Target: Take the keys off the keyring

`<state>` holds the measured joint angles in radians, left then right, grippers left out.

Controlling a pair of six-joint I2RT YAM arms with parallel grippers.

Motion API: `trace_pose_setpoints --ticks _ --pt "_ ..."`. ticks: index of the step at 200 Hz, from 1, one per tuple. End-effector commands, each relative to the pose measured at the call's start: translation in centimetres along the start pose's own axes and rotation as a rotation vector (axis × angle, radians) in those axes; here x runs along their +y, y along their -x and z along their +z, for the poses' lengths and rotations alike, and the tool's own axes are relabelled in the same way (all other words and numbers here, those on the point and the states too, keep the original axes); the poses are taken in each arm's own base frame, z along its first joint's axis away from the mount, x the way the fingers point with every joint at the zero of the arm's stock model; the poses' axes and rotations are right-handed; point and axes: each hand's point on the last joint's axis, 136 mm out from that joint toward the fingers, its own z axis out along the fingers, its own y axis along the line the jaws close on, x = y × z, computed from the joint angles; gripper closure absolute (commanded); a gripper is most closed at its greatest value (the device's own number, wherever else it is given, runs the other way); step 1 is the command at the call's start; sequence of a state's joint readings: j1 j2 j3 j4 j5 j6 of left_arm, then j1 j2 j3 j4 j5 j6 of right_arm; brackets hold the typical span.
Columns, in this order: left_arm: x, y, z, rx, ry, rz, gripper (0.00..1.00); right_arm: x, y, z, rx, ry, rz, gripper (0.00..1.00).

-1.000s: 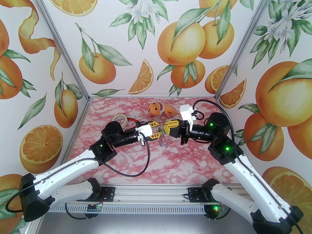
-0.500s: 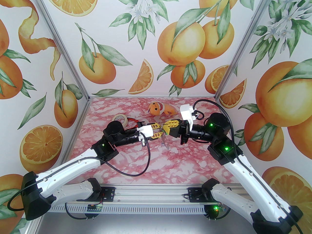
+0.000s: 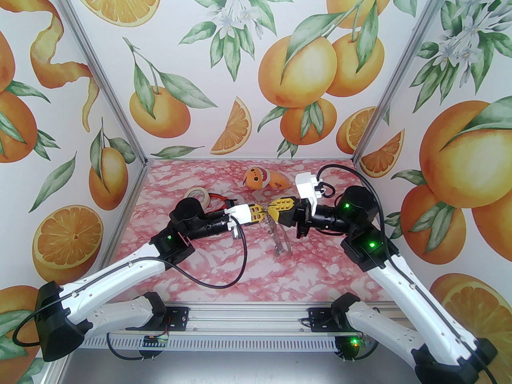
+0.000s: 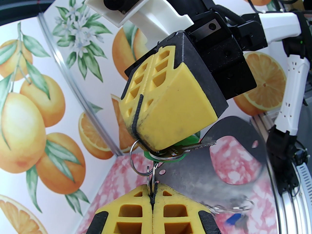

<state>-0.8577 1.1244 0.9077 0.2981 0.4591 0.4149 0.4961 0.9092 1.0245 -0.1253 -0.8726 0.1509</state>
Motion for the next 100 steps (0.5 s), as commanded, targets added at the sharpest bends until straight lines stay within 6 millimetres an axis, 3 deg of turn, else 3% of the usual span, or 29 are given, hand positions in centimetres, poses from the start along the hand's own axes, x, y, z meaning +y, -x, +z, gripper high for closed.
trace_pose_setpoints --ticks 1,70,100 --pt "1.2 2.0 -0.6 -0.021 0.048 -0.028 1.00 0.9 0.6 -0.8 -0.008 -0.001 -0.069 1.00" --pt "2.5 3.9 -0.6 -0.027 0.069 -0.133 1.00 1.9 -0.3 -0.9 0.061 -0.034 -0.159 1.00" --pt "2.3 3.4 -0.1 0.008 0.055 -0.134 1.00 2.4 -0.4 -0.4 0.088 -0.039 -0.215 1.00"
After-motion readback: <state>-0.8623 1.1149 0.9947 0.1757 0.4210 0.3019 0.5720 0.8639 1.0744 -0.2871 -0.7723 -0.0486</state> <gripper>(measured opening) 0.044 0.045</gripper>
